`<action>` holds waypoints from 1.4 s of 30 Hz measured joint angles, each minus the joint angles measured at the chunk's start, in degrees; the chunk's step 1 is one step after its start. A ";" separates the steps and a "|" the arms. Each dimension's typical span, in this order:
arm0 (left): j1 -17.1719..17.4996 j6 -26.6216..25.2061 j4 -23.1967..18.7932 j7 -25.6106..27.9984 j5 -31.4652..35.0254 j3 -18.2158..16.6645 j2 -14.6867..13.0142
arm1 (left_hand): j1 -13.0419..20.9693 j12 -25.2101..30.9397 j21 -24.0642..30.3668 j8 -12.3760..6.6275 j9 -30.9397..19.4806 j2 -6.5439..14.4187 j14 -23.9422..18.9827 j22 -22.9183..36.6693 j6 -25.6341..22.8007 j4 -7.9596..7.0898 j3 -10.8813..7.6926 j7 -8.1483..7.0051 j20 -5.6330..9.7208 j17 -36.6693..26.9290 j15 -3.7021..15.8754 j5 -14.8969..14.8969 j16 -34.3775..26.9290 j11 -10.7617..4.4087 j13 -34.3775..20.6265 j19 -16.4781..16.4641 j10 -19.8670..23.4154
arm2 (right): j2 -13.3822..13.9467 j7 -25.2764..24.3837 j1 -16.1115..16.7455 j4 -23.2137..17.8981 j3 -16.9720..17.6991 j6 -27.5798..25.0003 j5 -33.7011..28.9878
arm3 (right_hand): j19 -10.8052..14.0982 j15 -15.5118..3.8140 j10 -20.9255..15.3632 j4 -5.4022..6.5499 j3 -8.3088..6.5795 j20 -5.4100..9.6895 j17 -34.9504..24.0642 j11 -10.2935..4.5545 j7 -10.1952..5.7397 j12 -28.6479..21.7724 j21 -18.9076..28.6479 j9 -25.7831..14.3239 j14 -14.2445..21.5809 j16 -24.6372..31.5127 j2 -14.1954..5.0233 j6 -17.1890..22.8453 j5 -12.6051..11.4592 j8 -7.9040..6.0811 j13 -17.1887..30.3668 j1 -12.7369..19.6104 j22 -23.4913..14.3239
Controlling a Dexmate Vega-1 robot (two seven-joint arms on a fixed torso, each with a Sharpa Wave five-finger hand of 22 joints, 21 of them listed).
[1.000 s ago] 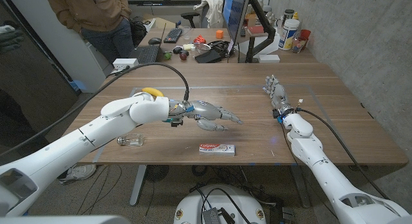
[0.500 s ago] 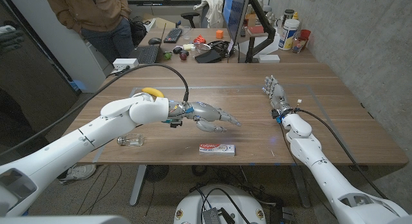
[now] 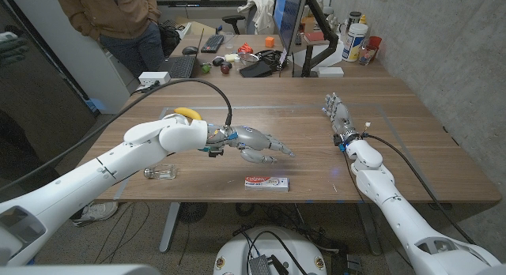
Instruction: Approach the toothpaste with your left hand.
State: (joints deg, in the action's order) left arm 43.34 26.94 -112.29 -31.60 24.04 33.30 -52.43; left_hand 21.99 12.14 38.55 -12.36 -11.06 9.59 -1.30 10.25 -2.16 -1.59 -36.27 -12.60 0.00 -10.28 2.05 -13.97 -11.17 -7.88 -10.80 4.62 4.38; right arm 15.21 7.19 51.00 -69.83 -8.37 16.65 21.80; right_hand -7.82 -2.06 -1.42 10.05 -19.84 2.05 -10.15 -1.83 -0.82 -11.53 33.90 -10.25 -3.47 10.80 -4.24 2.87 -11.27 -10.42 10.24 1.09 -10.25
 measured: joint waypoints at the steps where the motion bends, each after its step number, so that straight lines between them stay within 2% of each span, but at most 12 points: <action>1: 0.05 0.00 -0.07 -0.01 0.00 0.02 -0.02 | 0.00 0.00 0.00 0.00 0.00 0.00 0.00 0.00 0.00 0.00 0.00 0.00 0.00 0.00 0.00 0.00 0.00 -0.11 0.00 0.00 0.12 | 0.00 -0.02 0.01 -0.01 0.00 0.00 0.00 | 0.00 0.00 0.00 0.00 0.00 0.00 0.00 0.00 0.00 0.00 0.00 0.00 0.00 0.00 0.00 0.00 0.00 0.00 0.00 0.00 0.00; 22: 1.00 -1.37 -1.39 -1.02 0.35 0.11 -0.60 | 0.22 0.17 0.00 0.00 0.01 0.23 -0.29 0.00 -1.46 -0.47 -0.47 -0.02 0.00 0.01 -0.29 0.21 0.00 0.10 0.00 0.00 0.50 | -0.02 -0.30 1.25 -1.05 0.16 0.00 0.23 | -0.01 0.00 0.00 0.00 0.00 0.00 0.00 0.00 0.00 0.00 -0.22 0.00 0.00 0.00 0.00 0.00 0.00 0.00 0.00 0.00 0.00; 42: 1.21 -1.18 -0.93 -1.94 -0.11 0.62 -0.77 | 0.75 0.17 -0.21 0.00 0.01 0.15 -0.59 0.30 -2.28 -0.87 -0.87 -0.21 -0.31 -0.24 0.01 0.42 0.00 0.10 0.01 -0.31 0.50 | -0.21 -1.28 2.76 -2.23 0.07 -0.16 0.22 | -0.01 0.00 0.00 0.02 0.02 0.00 0.00 0.00 0.00 0.00 -0.42 0.00 0.00 0.00 0.00 0.00 0.00 0.00 0.00 0.00 0.00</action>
State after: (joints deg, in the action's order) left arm 44.55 25.76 -113.22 -33.54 23.93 33.92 -53.20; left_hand 22.74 12.31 38.33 -12.36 -11.05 9.73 -1.88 10.55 -4.44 -2.46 -37.14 -12.81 -0.31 -10.52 2.06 -13.55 -11.17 -7.78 -10.79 4.31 4.88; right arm 15.01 5.90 53.76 -72.06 -8.31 16.49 22.02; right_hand -7.83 -2.06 -1.42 10.07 -19.82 2.05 -10.15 -1.83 -0.82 -11.53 33.48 -10.25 -3.48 10.80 -4.24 2.87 -11.27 -10.42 10.24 1.09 -10.25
